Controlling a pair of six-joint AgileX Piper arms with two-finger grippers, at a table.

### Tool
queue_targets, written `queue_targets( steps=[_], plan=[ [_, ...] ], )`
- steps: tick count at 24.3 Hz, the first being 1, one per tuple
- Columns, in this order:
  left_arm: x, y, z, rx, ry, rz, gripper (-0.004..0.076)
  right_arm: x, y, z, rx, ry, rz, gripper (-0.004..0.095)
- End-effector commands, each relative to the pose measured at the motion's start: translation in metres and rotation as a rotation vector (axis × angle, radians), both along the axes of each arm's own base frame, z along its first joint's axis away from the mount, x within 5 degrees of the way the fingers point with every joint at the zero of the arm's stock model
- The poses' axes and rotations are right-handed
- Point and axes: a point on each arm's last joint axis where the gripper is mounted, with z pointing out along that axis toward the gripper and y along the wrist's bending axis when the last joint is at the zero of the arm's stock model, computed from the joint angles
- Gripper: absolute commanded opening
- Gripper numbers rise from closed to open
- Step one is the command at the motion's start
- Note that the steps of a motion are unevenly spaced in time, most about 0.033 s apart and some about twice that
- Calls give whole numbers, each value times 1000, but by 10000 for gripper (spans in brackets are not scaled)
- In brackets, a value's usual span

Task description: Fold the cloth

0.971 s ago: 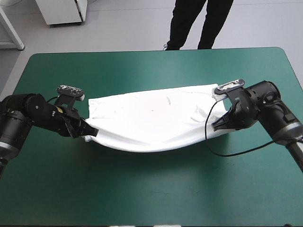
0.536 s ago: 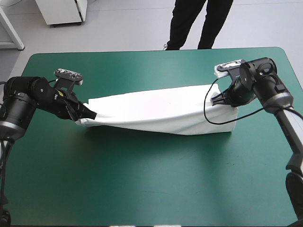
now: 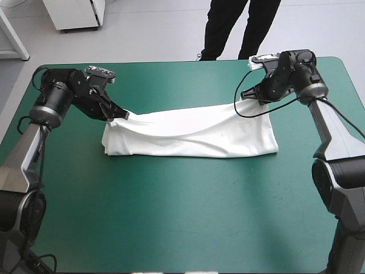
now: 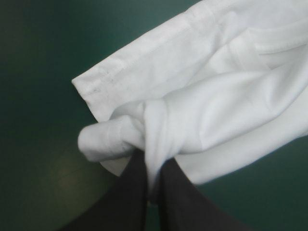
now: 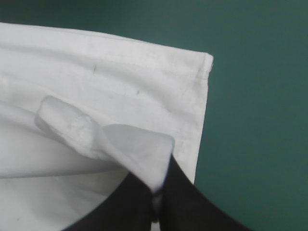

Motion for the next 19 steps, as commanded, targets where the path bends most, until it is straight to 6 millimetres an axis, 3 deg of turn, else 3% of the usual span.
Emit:
queue_targets(
  steps=[1, 6, 12, 15, 19],
  plan=[
    [7, 0, 12, -1, -97, 13, -9, 8, -17, 24, 52, -108, -18, -19],
    [31, 0, -10, 21, -137, 21, -9, 30, -42, -14, 68, -42, -32, -19],
    [44, -2, -30, 21, -118, 22, -9, 42, -41, -41, 115, 5, -30, -19],
    [47, -3, -39, 22, -87, 22, -8, 40, -38, -43, 137, 26, 4, -5],
    [47, -3, -39, 26, -89, 14, 29, 39, -39, -43, 153, 48, 5, 99]
  ],
)
